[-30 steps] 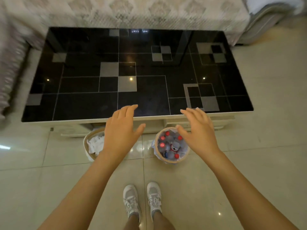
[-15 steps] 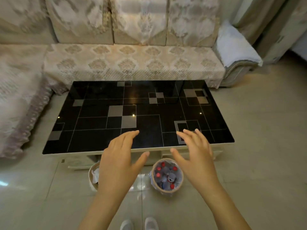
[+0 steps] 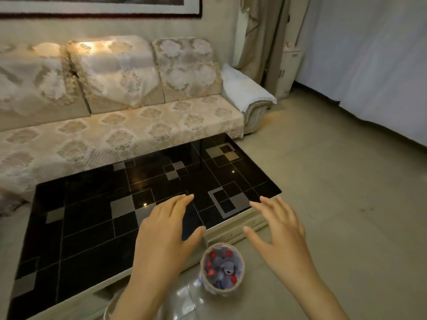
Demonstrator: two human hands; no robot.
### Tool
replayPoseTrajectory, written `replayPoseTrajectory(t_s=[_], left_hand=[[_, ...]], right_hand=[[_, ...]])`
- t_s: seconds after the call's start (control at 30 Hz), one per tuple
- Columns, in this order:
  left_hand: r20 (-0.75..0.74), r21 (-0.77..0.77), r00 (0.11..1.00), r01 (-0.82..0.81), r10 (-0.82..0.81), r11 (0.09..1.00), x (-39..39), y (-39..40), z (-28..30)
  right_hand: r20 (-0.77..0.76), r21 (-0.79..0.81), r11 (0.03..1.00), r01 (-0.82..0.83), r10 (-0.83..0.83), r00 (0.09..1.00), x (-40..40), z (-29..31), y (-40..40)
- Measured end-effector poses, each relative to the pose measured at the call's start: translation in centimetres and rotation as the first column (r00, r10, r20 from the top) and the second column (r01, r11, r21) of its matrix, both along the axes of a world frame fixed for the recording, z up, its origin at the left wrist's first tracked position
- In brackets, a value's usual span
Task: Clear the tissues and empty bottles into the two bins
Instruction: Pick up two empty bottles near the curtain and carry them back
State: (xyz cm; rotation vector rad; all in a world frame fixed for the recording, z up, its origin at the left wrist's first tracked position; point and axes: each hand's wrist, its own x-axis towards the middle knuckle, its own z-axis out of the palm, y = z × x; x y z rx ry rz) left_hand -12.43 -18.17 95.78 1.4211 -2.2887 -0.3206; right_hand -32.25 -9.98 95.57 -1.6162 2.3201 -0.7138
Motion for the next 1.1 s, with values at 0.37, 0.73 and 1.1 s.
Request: replayPoseTrajectory(t_s=[0.37, 0.73, 1.1], left_hand=[[0.039, -0.002, 0.960, 0.278, -0.278, 0.960, -2.1, 1.8, 0.2], [0.074, -0.046, 0.859, 0.511, -0.507, 0.858, -17.6, 7.0, -0.7], [0.095, -0.052, 0.801, 0.597, -0.591, 0.800, -36.3, 14.6, -1.4]], right_hand=[[-0.053, -0.049, 0.962, 0.267, -0.269, 0.962, 0.5, -0.3, 7.9], [-0.155, 0.043, 0.882, 0.469, -0.458, 0.875, -11.4, -0.9, 16.6], [-0.131, 0.050, 0.840, 0.540, -0.531, 0.837, -27.3, -0.3, 24.5]])
